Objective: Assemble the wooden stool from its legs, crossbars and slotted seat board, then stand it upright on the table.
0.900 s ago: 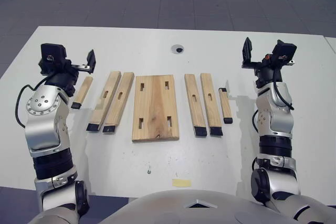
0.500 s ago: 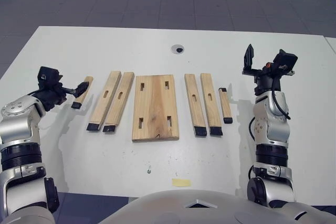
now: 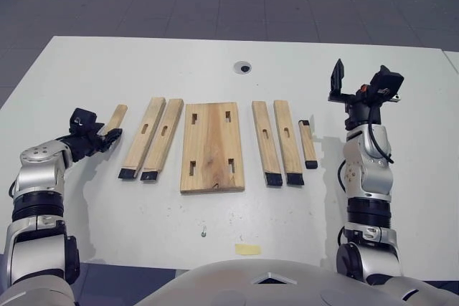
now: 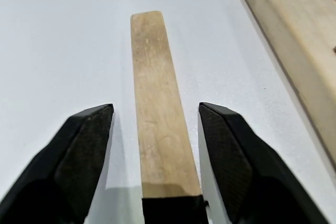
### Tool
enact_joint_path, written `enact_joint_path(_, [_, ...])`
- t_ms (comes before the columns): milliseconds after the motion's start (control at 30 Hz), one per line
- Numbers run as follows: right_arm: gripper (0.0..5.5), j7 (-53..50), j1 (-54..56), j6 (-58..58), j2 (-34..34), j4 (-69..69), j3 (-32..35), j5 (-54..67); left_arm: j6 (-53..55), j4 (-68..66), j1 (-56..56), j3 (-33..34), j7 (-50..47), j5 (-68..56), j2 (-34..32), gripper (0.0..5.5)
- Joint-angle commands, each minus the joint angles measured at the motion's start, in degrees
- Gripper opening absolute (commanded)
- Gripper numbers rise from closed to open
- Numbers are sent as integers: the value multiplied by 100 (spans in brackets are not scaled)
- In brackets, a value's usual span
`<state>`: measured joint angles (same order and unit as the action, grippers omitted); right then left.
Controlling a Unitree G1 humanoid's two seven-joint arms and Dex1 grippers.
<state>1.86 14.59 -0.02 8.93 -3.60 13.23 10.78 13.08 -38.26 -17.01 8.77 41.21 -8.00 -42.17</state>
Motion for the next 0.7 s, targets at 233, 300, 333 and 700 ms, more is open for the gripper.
enact_joint_path(233, [540,-35,153,-18,56,-144,85,-13,219,-26,698,-59,-300,-36,363,132])
enact_joint_path(300, [540,-16,201,-11,79,-179,92,-5,322,343,729,136,-530,-222,482,130])
enact_joint_path(333, [540,-7,230,-7,95,-195,101,2,508,604,661,367,-691,-487,617,130])
enact_joint_path(700, [540,1535,732,2233,-24,503,151,2818,1341,3838,-527,709,-2322,-1134,1416,130])
